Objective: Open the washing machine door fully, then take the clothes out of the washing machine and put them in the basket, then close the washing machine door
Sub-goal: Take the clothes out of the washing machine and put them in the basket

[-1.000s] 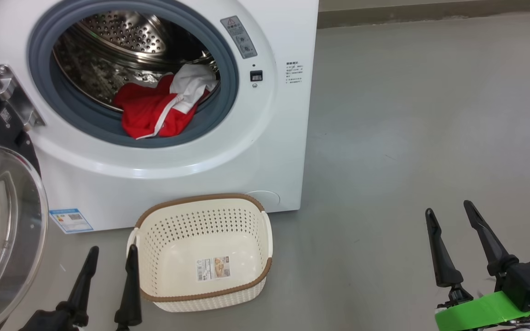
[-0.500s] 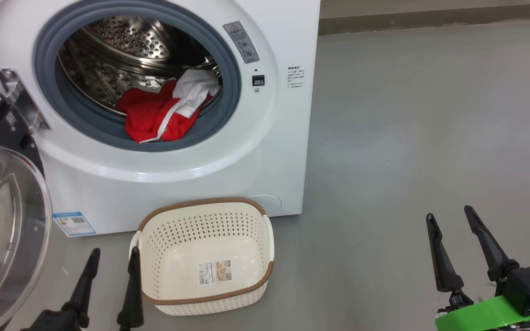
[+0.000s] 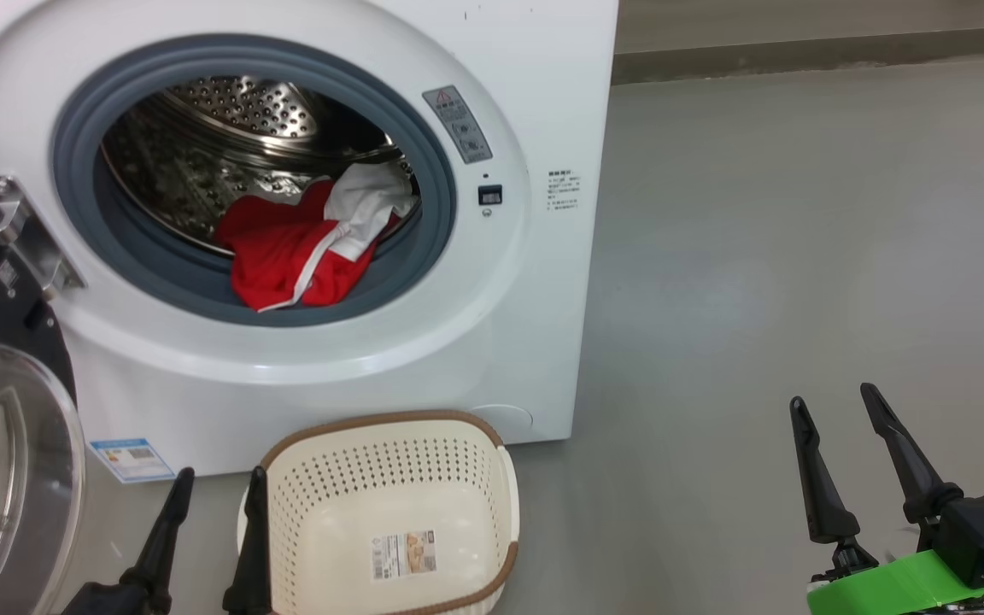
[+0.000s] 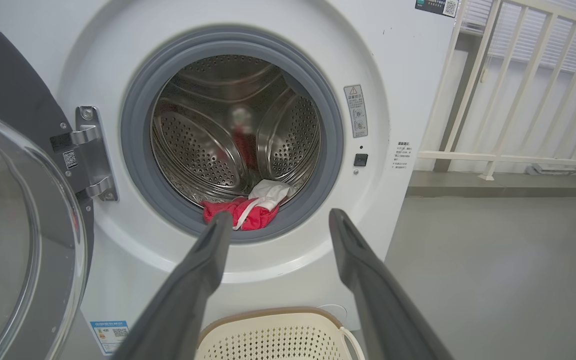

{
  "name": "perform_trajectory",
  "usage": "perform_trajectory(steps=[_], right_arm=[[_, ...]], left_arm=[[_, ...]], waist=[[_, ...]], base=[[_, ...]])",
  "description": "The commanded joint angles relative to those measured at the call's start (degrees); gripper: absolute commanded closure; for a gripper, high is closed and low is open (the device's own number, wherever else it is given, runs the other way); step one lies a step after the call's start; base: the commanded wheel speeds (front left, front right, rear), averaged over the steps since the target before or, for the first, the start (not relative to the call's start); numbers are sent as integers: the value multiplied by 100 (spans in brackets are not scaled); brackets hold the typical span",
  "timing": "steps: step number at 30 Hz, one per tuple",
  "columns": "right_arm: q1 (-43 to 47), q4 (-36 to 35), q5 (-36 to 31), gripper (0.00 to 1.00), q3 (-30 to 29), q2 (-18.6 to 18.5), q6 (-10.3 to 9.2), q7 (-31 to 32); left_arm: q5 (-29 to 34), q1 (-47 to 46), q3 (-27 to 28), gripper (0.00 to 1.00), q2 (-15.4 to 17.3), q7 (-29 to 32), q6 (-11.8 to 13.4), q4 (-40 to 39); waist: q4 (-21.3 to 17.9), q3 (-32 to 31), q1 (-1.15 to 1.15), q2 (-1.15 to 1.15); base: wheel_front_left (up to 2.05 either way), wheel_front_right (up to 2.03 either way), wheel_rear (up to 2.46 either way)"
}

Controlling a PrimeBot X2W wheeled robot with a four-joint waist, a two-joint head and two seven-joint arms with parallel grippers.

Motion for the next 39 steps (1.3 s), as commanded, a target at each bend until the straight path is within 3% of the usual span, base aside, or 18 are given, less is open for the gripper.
perform_trajectory(steps=[1,39], right_arm=[[-37,-154,30,0,106,-72,36,-37],[-125,-168,63,0,133,-72,36,-37]], left_arm=[[-29,-144,173,0,65,-30,-29,-201],[-93,-224,83,0,72,-100,24,-298]], waist=[[9,8,0,0],[111,256,0,0]], base=[[129,-129,0],[14,-14,0]])
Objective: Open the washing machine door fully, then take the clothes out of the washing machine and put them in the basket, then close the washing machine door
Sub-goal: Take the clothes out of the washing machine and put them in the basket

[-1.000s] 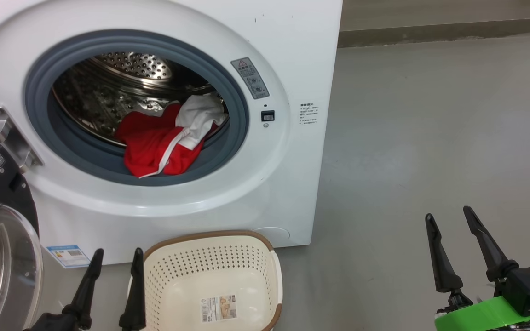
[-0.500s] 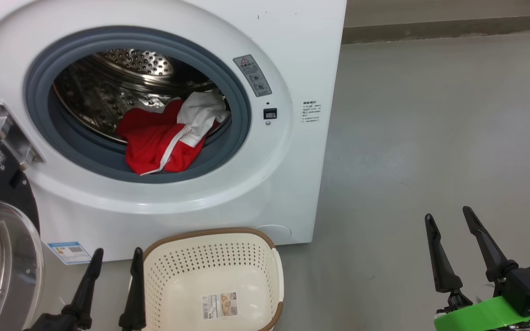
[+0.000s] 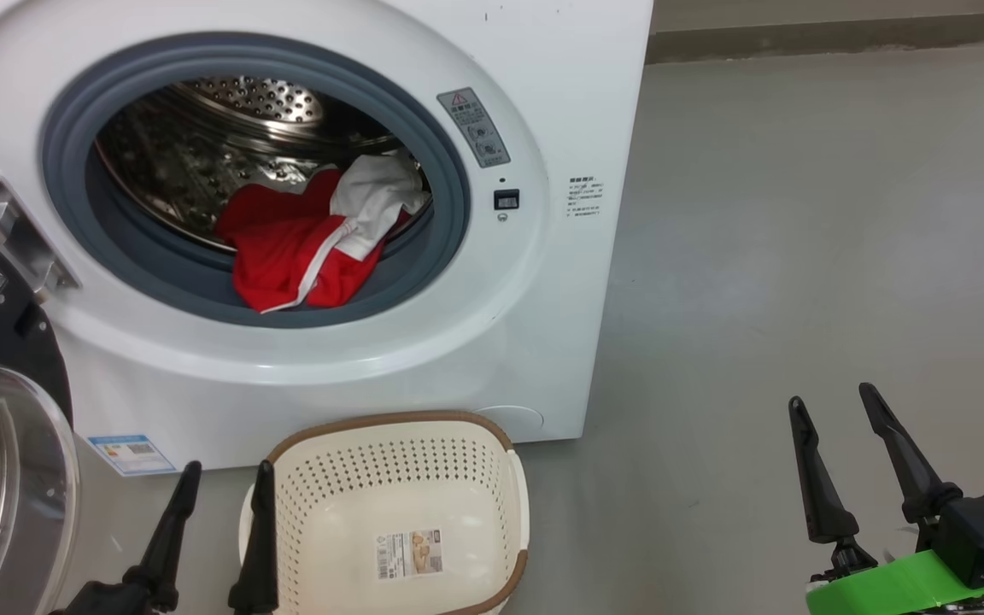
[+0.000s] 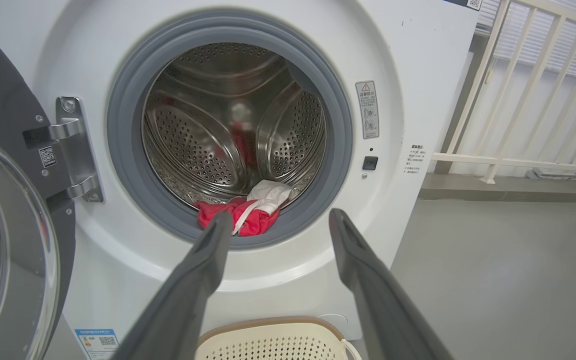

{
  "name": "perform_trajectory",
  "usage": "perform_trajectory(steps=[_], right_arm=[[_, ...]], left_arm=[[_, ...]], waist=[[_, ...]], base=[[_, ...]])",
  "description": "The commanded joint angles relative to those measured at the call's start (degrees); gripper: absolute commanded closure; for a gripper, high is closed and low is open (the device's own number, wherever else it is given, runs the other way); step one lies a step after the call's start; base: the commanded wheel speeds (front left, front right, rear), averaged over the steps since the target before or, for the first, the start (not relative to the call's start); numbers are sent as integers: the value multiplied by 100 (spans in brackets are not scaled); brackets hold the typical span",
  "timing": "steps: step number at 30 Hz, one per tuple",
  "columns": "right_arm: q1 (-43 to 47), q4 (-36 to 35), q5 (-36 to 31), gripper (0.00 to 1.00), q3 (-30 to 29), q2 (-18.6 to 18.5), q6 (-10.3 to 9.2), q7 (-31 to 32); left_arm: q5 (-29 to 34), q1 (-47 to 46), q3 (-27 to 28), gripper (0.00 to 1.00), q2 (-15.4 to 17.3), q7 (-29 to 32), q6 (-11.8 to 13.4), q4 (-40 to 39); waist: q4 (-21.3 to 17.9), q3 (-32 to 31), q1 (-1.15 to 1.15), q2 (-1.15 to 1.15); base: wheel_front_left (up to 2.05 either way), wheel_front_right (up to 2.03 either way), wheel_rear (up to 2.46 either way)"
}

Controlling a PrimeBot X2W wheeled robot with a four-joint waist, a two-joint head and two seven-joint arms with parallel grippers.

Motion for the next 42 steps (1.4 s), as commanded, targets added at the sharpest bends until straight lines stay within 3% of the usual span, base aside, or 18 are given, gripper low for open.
perform_trajectory(steps=[1,17,32,42], right_arm=[[-131,-172,45,0,122,-73,36,-37],[-339,-231,-19,0,203,-73,36,-37],[-746,-290,-71,0,373,-73,36,-37],[-994,-275,-56,0,413,-73,36,-37]], left_arm=[[5,-233,178,0,59,-66,26,-152],[-53,-608,151,0,-56,-74,144,-98],[-47,-1796,106,0,-161,-77,226,331],[117,-2694,206,0,-16,-77,314,964]], waist=[[19,49,0,0],[130,564,0,0],[65,1381,0,0],[-82,1791,0,0]], base=[[0,0,0],[0,0,0],[0,0,0],[0,0,0]])
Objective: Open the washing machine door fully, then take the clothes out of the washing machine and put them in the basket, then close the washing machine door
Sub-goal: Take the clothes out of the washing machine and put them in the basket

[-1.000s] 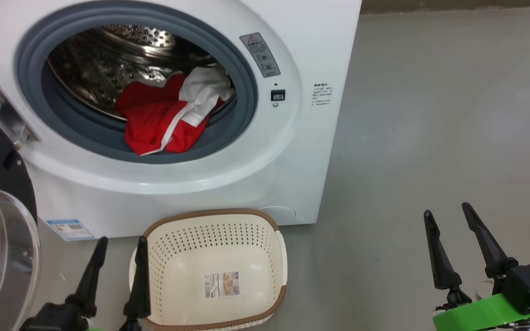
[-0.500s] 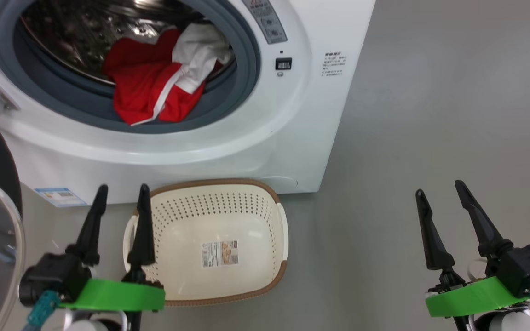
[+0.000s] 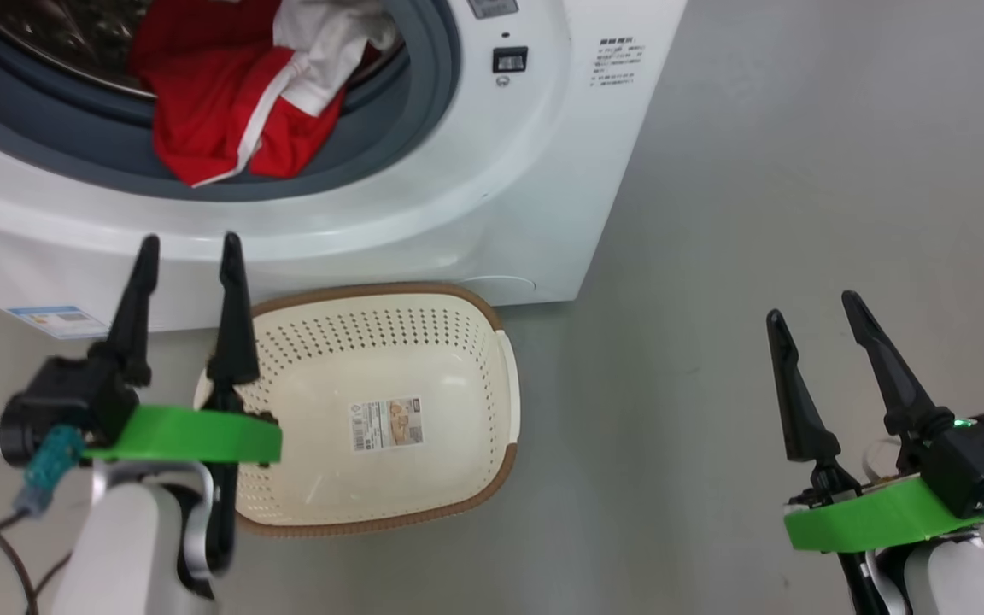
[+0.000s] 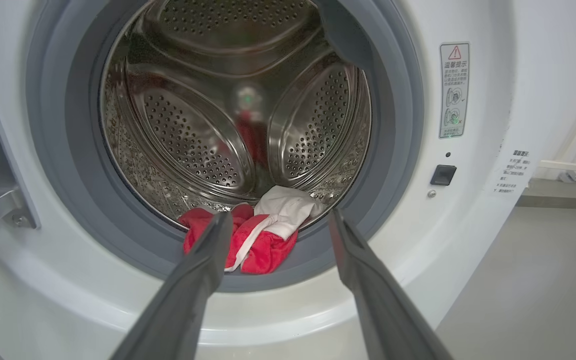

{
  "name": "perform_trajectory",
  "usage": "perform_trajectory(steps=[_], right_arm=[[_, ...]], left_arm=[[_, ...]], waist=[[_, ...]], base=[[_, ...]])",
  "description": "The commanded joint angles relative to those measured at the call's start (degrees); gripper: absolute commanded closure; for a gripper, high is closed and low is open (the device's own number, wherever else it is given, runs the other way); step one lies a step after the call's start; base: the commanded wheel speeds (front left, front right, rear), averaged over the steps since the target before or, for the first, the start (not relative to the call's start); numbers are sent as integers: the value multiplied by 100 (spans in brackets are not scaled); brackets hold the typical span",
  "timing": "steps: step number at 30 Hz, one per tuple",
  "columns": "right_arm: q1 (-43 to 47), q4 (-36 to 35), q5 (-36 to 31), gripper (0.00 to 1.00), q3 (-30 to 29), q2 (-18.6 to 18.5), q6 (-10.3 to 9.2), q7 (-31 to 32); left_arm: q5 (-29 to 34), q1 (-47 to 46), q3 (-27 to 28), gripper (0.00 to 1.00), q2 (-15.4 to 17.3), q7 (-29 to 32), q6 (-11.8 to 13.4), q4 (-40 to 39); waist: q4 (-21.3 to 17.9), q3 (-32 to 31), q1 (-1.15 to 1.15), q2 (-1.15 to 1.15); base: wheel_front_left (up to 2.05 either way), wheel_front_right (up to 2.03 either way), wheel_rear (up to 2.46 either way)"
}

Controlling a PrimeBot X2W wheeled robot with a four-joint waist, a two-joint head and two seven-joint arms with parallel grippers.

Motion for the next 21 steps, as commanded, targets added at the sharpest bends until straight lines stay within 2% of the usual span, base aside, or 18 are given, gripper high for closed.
perform_trajectory(steps=[1,13,21], right_arm=[[-218,-131,-24,0,181,-64,36,-37],[-520,-158,-2,0,242,-64,36,-37],[-654,-164,-5,0,298,-64,36,-37]], left_arm=[[63,-342,216,0,186,-43,55,44],[0,-1582,318,0,417,-43,27,992],[73,-2315,343,0,622,-40,99,1718]], waist=[[-89,162,0,0],[-284,706,0,0],[-369,979,0,0]], base=[[0,0,0],[0,0,0],[0,0,0]])
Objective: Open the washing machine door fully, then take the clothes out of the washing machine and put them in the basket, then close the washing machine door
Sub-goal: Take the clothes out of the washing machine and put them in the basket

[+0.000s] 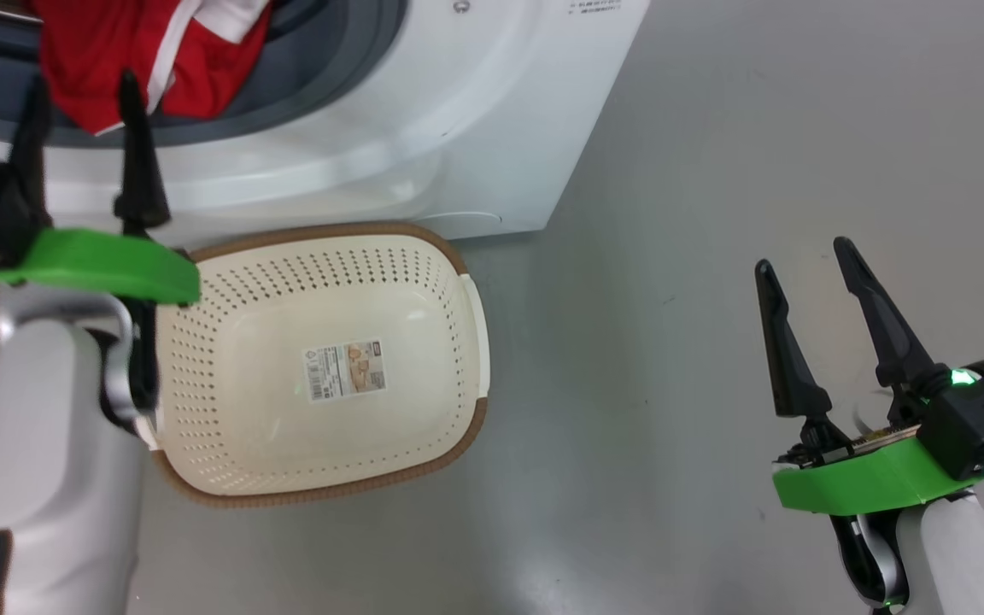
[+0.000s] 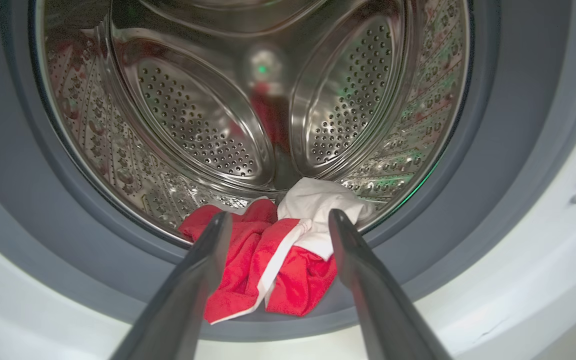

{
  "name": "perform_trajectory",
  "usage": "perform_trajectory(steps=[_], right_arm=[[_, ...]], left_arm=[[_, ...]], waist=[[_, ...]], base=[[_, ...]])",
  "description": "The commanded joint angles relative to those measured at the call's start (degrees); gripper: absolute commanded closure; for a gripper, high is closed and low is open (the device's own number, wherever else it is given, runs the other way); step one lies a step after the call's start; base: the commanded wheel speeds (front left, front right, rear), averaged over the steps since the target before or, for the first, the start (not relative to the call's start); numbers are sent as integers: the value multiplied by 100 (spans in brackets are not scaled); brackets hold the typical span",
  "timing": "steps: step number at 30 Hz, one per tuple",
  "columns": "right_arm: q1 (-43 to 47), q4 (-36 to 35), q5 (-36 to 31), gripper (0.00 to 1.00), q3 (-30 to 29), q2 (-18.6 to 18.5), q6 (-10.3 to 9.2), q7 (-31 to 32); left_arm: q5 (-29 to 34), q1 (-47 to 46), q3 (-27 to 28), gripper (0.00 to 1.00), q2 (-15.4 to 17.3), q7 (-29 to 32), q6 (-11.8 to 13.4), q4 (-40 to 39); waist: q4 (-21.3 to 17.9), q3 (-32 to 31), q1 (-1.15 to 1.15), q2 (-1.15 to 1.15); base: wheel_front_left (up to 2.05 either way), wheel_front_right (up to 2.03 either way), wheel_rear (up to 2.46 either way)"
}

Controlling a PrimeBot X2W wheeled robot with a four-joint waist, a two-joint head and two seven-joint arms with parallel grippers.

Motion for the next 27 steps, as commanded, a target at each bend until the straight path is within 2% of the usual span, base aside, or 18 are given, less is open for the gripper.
perform_trajectory(steps=[1,13,27], right_arm=[[-109,-148,-5,0,155,-47,35,-36],[-339,-103,51,0,289,-47,35,-36],[-500,-40,106,0,454,-47,35,-36]], left_arm=[[54,-236,185,0,268,-24,55,-3],[76,-1372,152,0,543,121,113,1069],[170,-2321,51,0,980,763,286,2208]], waist=[[-59,118,0,0],[-236,574,0,0],[-510,869,0,0]], base=[[0,0,0],[0,0,0],[0,0,0]])
